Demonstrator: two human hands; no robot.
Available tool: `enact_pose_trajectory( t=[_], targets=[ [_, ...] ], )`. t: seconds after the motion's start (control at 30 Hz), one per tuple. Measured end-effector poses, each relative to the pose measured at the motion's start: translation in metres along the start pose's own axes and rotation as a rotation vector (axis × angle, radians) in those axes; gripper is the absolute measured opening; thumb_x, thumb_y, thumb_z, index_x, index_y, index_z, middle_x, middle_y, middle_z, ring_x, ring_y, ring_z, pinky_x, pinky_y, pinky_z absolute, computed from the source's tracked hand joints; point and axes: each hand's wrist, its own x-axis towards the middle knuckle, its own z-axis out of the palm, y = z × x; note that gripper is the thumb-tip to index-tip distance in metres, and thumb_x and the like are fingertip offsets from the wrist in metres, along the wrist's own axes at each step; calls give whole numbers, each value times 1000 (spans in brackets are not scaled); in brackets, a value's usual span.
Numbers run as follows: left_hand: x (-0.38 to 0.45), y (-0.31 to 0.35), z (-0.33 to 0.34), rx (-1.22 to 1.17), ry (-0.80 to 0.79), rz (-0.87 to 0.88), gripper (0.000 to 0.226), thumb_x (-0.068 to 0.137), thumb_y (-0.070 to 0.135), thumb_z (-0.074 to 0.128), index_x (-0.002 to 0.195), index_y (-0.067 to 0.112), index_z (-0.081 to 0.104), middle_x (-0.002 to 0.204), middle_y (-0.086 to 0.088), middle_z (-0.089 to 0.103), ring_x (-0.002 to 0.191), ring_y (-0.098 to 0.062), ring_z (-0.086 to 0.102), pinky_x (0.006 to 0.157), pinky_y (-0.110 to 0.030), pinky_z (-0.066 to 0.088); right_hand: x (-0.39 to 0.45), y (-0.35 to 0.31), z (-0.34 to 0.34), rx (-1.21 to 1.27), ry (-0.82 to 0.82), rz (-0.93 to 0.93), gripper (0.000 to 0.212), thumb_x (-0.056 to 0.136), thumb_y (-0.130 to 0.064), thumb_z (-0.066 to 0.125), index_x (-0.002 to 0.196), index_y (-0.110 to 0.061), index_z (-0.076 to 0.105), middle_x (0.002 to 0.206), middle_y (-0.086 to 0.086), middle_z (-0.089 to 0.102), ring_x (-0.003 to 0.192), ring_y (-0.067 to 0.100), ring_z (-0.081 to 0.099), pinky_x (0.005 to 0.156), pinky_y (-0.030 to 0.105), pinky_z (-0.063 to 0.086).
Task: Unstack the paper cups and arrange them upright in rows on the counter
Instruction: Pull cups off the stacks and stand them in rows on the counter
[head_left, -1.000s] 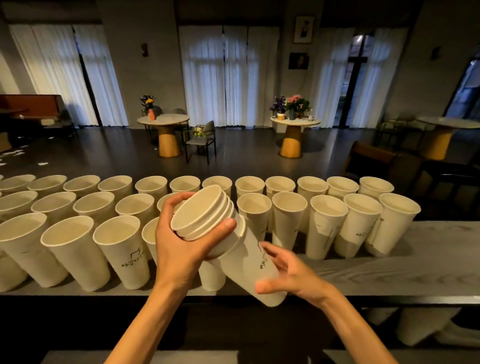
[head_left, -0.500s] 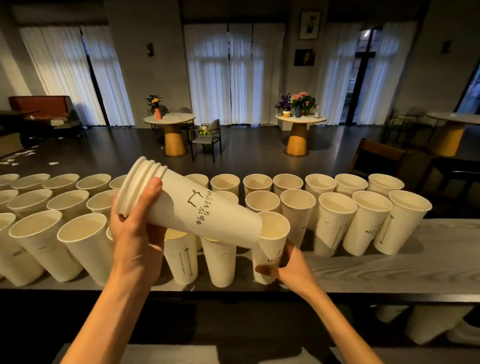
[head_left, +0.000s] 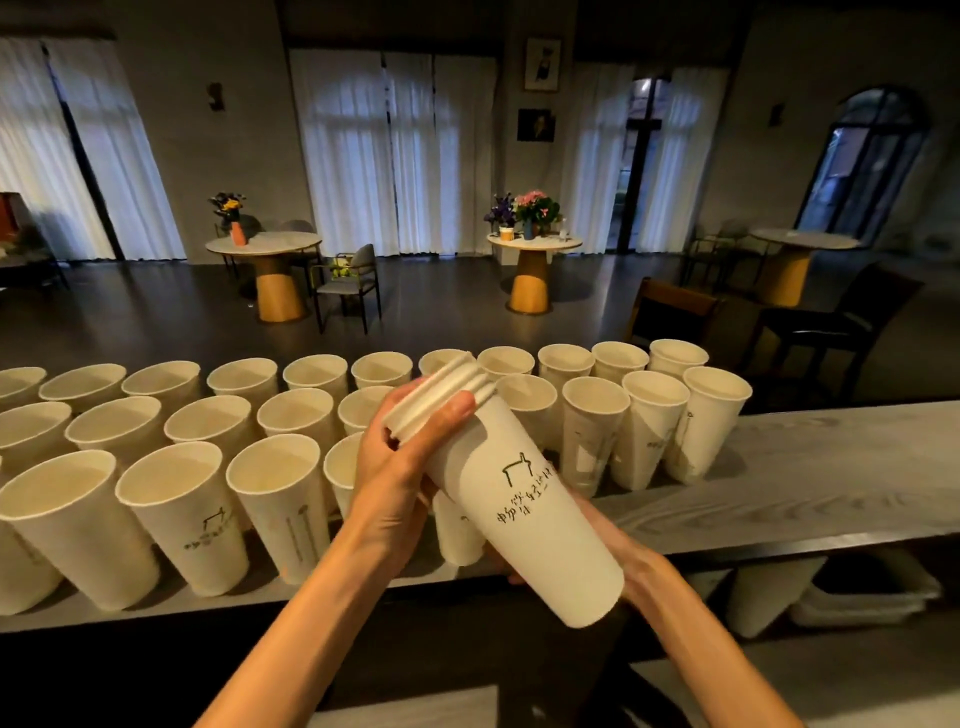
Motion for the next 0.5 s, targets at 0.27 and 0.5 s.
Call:
enact_pose_trajectory(
  t=[0.27, 0.5],
  targets=[
    [19, -21, 39, 176, 2, 76, 88, 43, 51, 92, 124, 27, 67, 119, -1, 72, 106, -20, 71, 80, -34, 62, -39, -3, -26, 29, -115, -130, 95, 69, -64, 77, 137, -2, 50, 118, 22, 66, 103, 31, 67, 93, 41, 55],
    [38, -8, 39, 82, 209, 188, 89, 44, 44, 96, 124, 30, 61, 124, -3, 68, 112, -20, 68, 86, -37, 60, -20, 12, -54, -430, 504, -333, 84, 54, -30, 98, 126, -35, 55, 126, -15, 63, 120, 1, 56, 96, 24, 51]
  ],
)
